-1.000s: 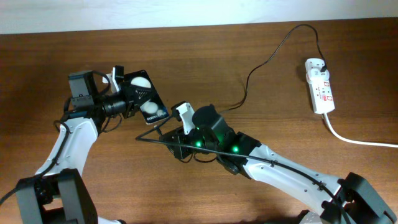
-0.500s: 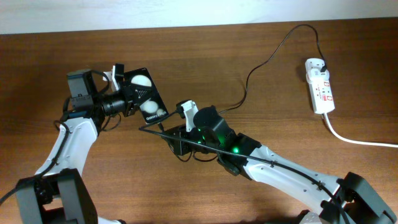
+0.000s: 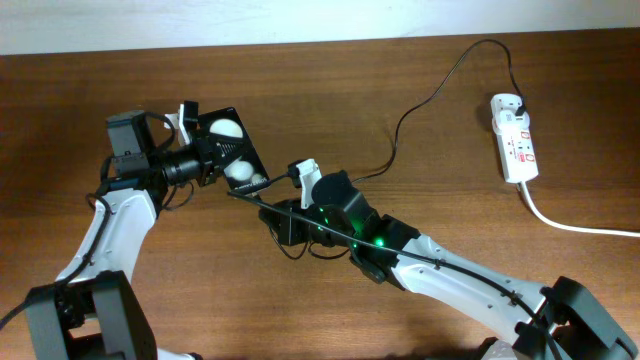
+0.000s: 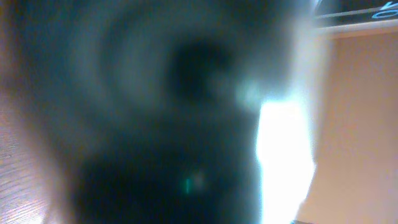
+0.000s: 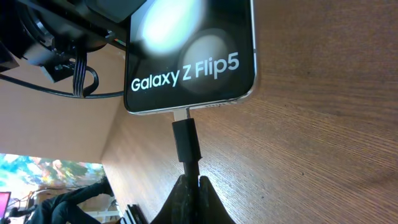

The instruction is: Plug charger to phone and switch on socket

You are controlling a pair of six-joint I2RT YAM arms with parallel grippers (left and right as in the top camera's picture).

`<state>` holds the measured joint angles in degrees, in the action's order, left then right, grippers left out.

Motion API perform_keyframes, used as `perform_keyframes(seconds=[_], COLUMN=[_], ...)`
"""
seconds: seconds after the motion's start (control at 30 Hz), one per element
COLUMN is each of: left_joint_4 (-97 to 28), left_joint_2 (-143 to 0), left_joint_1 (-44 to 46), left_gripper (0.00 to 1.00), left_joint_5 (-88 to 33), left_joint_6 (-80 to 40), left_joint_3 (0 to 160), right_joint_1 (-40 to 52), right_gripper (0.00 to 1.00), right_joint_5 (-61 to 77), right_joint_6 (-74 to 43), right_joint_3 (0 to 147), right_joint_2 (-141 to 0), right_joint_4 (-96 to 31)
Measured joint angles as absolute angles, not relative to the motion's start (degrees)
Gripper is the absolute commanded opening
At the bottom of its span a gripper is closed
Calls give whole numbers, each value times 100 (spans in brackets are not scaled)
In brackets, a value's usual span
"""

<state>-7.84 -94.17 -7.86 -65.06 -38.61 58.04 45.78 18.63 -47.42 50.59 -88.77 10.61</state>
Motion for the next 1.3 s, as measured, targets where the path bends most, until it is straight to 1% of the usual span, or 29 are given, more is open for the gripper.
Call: perform_keyframes(seconds=[0.27,0.63,0.67,0.7,0.73,0.77,0.8,0.9,0.97,1.07,1.13,1.17,1.2,1.3], left_joint_4=[-633,-489,-486,-489,-541,-561,-666,-742,-1127,-1833,-2084,-2121,-2200,-2292], left_joint_2=[-9417,-9417,-9417,-9417,-9417,-9417,-9417,-9417,-9417,-9417,-9419,-9417,-9417,-9419], left_joint_1=[-642,-552,-552,-552,-548,-517,-427,-364,-327,-329,-287,-228,-97,707], left_gripper=[0,0,0,0,0,0,0,0,0,0,0,0,0,0], left_joint_5=[-6307,-6208,-6208,-6206,-6270,-6296,-6482,-6499,-6156,-4976,-4010,-3741,-3310,-1977], left_joint_6=[-3844,-3815,-3815,-3815,-3809,-3800,-3732,-3398,-3225,-3105,-3098,-3094,-3085,-3083], left_joint_3=[5817,5911,5913,5913,5913,5902,5857,5837,5819,5800,5795,5795,5795,5793], right_joint_1=[4604,4639,4639,4639,4639,4635,4574,4534,4523,4287,3837,3706,3522,3197], right_gripper=[4,4,21,54,65,80,89,98,100,99,99,99,99,99], right_joint_5=[1542,1240,1229,1227,1162,1048,851,663,622,580,532,534,519,464], right_joint_6=[-4792,-4801,-4805,-4768,-4696,-4650,-4591,-4206,-3992,-3675,-3551,-3542,-3522,-3468], right_joint_3=[5033,4934,4932,4932,4934,4941,4958,4980,4984,5033,5054,5068,5065,5065], right_joint_2=[-8877,-8921,-8921,-8921,-8927,-8923,-8930,-8927,-8877,-8486,-8357,-8350,-8353,-8353], right_joint_4=[1066,1520,1527,1525,1516,1389,1184,716,491,-475,-1393,-1623,-1990,-2589])
